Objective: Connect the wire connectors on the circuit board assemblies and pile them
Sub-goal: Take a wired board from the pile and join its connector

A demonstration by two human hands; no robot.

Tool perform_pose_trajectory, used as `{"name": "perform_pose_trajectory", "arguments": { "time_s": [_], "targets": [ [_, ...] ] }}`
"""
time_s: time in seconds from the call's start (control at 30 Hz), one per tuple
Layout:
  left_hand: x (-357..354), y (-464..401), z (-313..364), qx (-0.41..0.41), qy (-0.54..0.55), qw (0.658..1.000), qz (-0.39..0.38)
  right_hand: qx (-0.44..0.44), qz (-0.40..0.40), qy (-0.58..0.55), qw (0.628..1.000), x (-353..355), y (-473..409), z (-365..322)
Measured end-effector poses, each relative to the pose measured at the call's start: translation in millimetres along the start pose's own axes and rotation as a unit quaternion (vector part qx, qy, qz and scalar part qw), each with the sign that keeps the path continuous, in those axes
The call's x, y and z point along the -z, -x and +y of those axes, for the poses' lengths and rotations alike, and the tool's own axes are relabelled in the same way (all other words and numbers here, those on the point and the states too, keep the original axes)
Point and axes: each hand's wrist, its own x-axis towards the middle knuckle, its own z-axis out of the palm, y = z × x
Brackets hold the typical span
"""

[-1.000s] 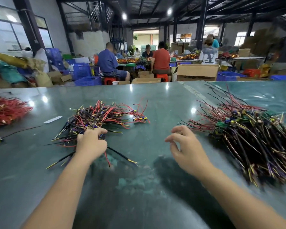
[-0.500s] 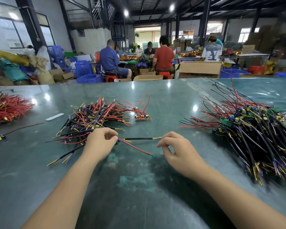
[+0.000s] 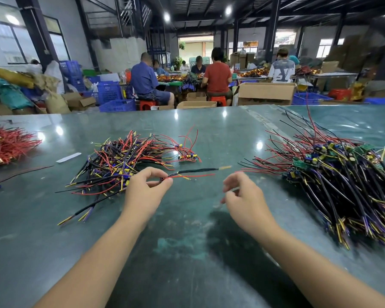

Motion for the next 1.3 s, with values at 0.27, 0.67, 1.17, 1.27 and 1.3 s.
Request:
{"name": "perform_pose_trajectory", "arguments": {
  "time_s": [0.27, 0.67, 1.17, 1.27, 1.3],
  "targets": [
    [-20.8, 17.8, 16.8, 0.006, 0.308, 0.951, -0.017, 0.009, -0.178, -0.120, 0.977, -18.6, 21.4, -13.6],
    [-28.2, 34.2, 14.8, -0.071, 0.104, 0.974, -0.190, -0.016, -0.037, -0.135, 0.990, -13.5, 7.2, -15.5],
    [-27.7, 29.9, 19.7, 0.096, 0.196, 0.960, -0.174, 0.241, -0.097, 0.210, 0.943, -6.2, 14.3, -20.4],
    [-28.2, 28.7, 21.2, 0.136, 0.253, 0.944, -0.161, 0.252, -0.067, 0.200, 0.945, -5.8, 13.1, -19.8],
    [-28.0, 27.4, 21.5, 0.153, 0.284, 0.933, -0.161, 0.246, -0.048, 0.179, 0.951, -5.7, 12.5, -19.3]
  ]
}}
